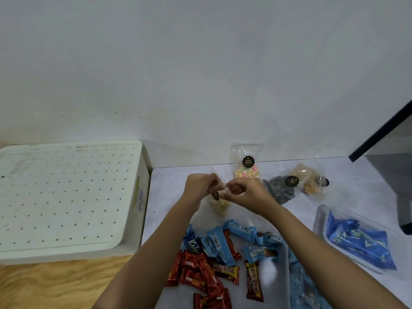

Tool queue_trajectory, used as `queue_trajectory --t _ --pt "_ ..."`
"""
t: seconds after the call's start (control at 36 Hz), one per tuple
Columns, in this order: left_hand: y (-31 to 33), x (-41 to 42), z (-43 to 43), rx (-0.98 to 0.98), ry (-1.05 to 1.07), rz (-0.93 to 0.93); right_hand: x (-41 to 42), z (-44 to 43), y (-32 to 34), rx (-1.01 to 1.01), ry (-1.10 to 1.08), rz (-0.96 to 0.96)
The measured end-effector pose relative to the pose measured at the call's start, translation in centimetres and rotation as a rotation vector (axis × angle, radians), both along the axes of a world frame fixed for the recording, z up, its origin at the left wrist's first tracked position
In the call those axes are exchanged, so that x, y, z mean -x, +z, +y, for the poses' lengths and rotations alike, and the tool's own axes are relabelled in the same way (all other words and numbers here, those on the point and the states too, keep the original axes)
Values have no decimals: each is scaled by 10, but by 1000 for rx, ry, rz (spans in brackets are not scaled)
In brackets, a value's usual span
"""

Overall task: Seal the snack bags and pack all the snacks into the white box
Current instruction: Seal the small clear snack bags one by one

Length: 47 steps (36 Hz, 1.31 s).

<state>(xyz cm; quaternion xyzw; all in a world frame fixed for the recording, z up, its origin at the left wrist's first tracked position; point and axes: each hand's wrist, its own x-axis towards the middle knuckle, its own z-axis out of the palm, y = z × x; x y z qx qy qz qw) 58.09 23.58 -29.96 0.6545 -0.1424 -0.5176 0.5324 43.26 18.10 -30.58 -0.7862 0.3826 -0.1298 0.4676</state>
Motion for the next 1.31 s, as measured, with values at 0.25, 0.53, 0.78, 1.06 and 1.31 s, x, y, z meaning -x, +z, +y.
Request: queue_trajectory --t 0.25,0.53,0.78,1.06,1.31 --pt "-19 -10 12 171 -164 -422 14 -12 -11 -225 -60 -93" --pt "-33 -15 14 249 -116 -424 20 -19 -14 -242 -267 -242" --pt "-39 -4 9 171 -109 -699 8 -14 -13 -56 -234 -94" --pt "-42 -2 10 133 -88 -718 0 -13 -8 56 -119 32" --pt "-43 -4 16 167 -72 -762 -12 -15 -10 207 -54 116"
